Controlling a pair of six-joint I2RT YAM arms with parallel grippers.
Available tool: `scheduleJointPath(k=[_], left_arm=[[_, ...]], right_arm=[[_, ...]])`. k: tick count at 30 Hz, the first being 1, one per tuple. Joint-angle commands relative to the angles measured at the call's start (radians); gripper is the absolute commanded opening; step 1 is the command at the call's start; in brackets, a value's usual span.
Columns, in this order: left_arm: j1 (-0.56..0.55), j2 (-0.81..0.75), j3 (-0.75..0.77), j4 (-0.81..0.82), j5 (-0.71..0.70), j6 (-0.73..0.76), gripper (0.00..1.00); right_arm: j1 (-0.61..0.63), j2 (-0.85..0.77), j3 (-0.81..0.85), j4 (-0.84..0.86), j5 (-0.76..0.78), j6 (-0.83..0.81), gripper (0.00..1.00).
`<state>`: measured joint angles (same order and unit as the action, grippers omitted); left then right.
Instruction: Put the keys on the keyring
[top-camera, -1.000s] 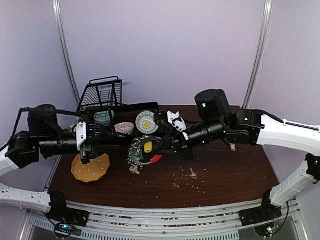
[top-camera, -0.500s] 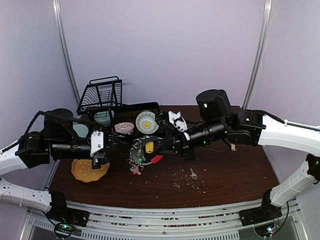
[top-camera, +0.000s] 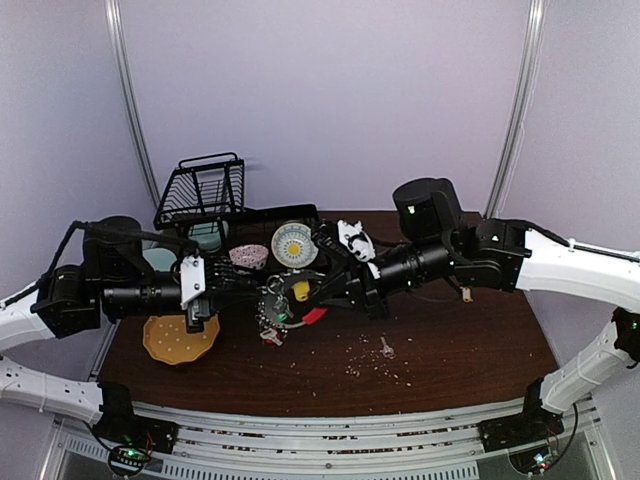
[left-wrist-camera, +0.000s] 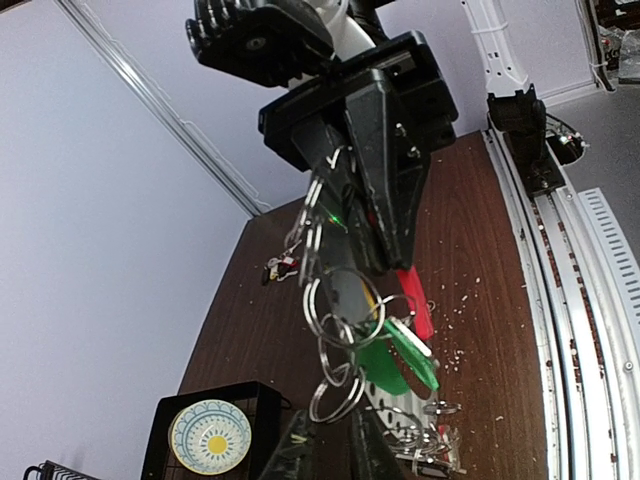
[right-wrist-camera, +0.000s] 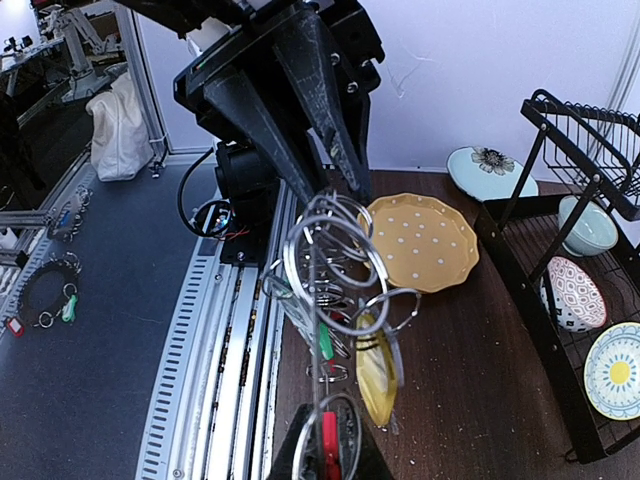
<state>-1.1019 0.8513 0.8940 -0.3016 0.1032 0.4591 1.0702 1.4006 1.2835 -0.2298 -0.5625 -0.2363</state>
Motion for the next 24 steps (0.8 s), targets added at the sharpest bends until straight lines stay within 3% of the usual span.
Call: scheduleJointPath(k=[1, 15, 22, 24], left_arm=[[-0.005, -0.029, -0.022, 0.088, -0.032, -0.005, 0.13], [-0.015, -0.001, -0.028, 0.098, 0.037, 0.008, 0.17], [-0.02, -0.016, -0.033, 0.099, 0.048, 0.014, 0.0], [-0.019, -0.031, -0.039, 0.098, 0.046, 0.011, 0.0]], right_arm=[[0.003, -0.025, -0.003, 0.037, -0.023, 0.006, 0.0], [0.003, -0.031, -0.007, 0.043, -0.027, 0.009, 0.0], [0.002, -0.033, -0.014, 0.04, -0.025, 0.002, 0.0], [0.003, -0.039, -0.021, 0.042, -0.021, -0.002, 0.0]])
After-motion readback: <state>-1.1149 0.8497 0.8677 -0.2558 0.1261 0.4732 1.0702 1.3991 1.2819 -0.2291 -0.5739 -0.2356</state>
